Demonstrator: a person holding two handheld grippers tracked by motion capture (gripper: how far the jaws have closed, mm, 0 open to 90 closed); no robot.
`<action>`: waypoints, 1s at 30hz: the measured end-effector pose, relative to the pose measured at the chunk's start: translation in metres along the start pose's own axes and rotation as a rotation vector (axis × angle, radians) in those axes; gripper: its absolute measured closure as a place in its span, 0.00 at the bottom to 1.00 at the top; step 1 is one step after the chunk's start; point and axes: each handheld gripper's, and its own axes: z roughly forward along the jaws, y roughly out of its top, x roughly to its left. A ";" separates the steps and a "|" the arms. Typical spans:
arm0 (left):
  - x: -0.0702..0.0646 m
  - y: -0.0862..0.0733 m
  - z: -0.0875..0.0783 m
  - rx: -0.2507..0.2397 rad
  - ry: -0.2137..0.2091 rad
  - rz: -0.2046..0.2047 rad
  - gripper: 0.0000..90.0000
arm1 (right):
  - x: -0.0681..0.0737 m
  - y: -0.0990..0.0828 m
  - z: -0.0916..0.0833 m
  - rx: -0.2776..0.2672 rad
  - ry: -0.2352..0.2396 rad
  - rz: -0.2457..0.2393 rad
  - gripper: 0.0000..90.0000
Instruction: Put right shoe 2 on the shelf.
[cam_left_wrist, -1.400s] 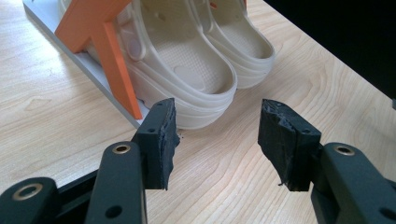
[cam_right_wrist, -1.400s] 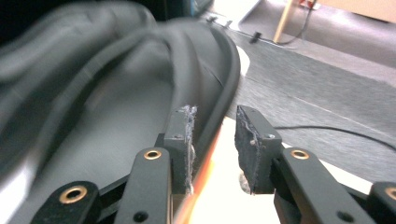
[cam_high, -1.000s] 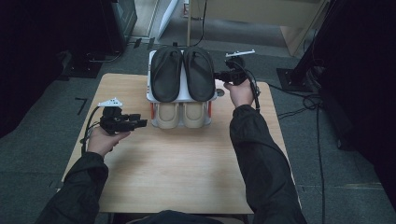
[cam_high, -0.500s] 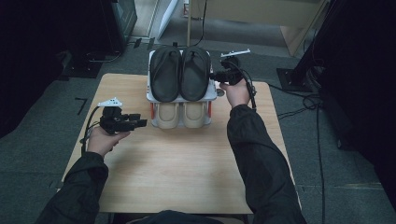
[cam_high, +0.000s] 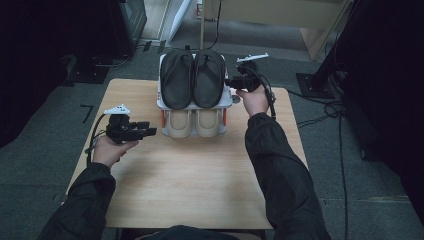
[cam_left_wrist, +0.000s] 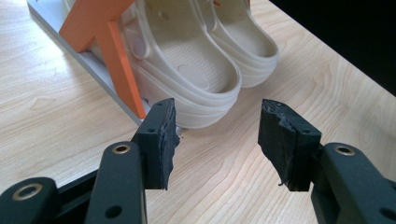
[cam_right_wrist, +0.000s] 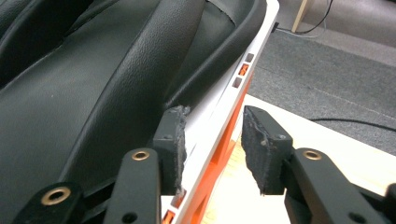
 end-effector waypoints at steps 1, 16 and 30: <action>0.000 0.000 0.000 0.000 0.000 0.000 0.52 | 0.000 0.000 0.000 0.000 0.000 0.000 0.65; -0.001 0.000 0.003 0.008 -0.007 -0.007 0.50 | -0.004 -0.033 -0.032 -0.052 0.065 -0.039 0.58; -0.001 -0.004 0.003 0.011 0.005 -0.004 0.44 | 0.007 -0.079 -0.052 -0.070 0.129 -0.101 0.56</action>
